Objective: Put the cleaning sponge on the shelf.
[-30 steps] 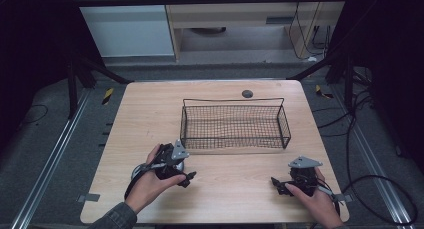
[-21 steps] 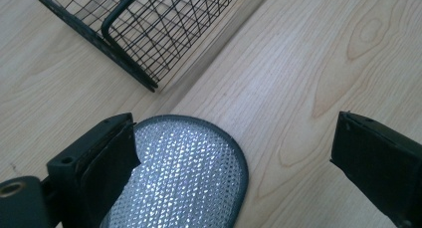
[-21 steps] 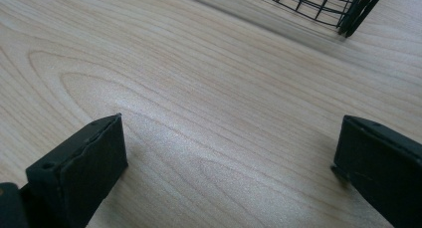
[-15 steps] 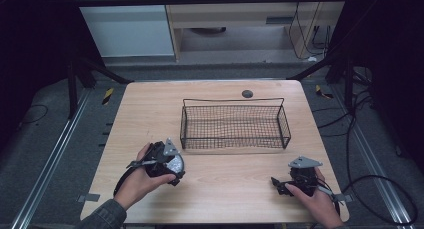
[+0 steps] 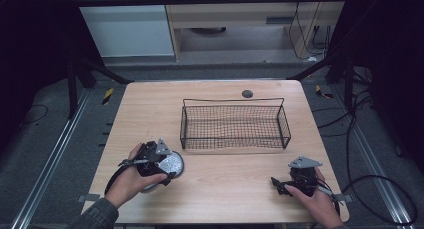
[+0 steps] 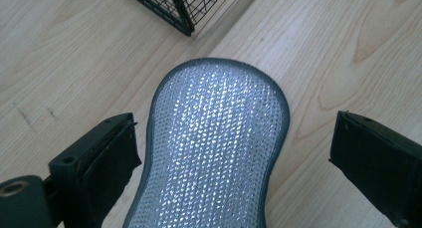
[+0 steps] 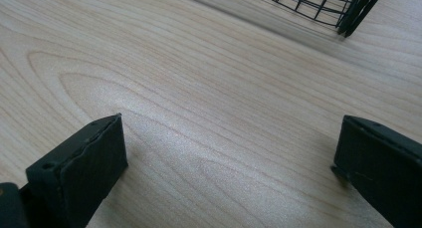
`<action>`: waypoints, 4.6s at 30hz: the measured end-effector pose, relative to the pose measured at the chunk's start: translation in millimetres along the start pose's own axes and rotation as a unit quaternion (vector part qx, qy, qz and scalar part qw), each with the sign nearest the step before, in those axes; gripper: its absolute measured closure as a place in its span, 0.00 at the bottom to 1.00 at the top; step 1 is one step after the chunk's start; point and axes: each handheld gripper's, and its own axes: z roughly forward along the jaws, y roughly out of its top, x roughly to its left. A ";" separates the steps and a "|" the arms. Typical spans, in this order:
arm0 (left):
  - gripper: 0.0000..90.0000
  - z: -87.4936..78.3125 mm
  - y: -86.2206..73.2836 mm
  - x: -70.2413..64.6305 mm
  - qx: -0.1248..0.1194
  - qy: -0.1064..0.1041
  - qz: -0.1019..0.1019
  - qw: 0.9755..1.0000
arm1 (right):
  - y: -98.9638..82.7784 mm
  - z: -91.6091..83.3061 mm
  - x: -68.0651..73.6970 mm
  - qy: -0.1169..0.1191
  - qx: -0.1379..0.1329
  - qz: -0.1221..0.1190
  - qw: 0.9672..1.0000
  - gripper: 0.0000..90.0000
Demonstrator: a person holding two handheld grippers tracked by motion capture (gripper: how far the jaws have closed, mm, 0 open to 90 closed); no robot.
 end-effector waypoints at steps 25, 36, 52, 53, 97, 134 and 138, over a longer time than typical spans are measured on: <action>0.04 17.2 -19.9 17.0 0.077 -0.029 0.026 0.996 | 0.1 0.2 0.4 -0.001 0.000 0.002 1.000 0.00; 0.04 22.6 -23.6 21.3 0.077 -0.042 0.031 0.996 | 0.1 0.1 0.4 -0.001 0.000 0.002 1.000 0.00; 0.03 40.1 -24.4 28.0 0.096 -0.057 0.034 0.993 | 0.1 0.2 0.5 -0.001 -0.001 0.002 1.000 0.00; 0.03 40.1 -24.4 28.6 0.095 -0.057 0.033 0.993 | 0.1 0.1 0.6 -0.001 -0.001 0.003 1.000 0.00; 0.07 43.1 -21.5 40.1 0.097 -0.072 0.034 0.992 | -0.5 -0.5 1.3 0.001 0.000 0.002 1.000 0.00; 0.09 -37.4 23.3 10.6 -0.013 -0.007 0.106 0.994 | -0.3 -0.3 1.2 0.000 -0.001 0.001 1.000 0.00; 0.09 -40.0 29.2 12.3 -0.012 -0.002 0.112 0.994 | -0.4 -0.3 1.2 0.000 -0.001 0.001 1.000 0.00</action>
